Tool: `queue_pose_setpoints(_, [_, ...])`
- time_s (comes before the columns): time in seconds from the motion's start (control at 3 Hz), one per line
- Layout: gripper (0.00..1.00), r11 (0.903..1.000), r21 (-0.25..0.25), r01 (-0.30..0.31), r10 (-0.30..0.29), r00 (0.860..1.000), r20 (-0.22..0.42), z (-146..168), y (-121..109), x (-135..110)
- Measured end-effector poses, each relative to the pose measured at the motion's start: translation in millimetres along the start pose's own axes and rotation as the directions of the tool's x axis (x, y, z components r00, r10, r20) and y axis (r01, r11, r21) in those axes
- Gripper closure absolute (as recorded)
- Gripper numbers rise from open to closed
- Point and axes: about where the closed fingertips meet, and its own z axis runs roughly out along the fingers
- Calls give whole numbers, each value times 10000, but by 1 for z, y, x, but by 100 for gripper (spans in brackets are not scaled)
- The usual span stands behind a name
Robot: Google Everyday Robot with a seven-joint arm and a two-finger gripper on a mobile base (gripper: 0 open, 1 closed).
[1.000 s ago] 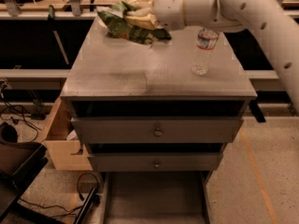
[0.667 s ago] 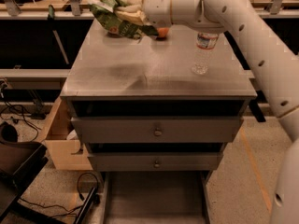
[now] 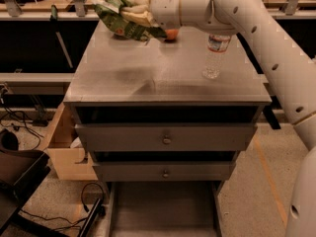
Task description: Pick green jalapeno chip bag from bottom drawer and place on counter
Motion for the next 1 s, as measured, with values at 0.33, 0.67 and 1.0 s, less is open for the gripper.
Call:
queue_pose_setpoints(0.33, [36,10000,-43,-2,2,10000,35,3,1,-1])
queue_pose_setpoints(0.67, [13,10000,-83,-4,5,10000,68,6,3,-2])
queue_pose_setpoints(1.0, [0,9999,-119,-7,8,10000,99,8,4,-3])
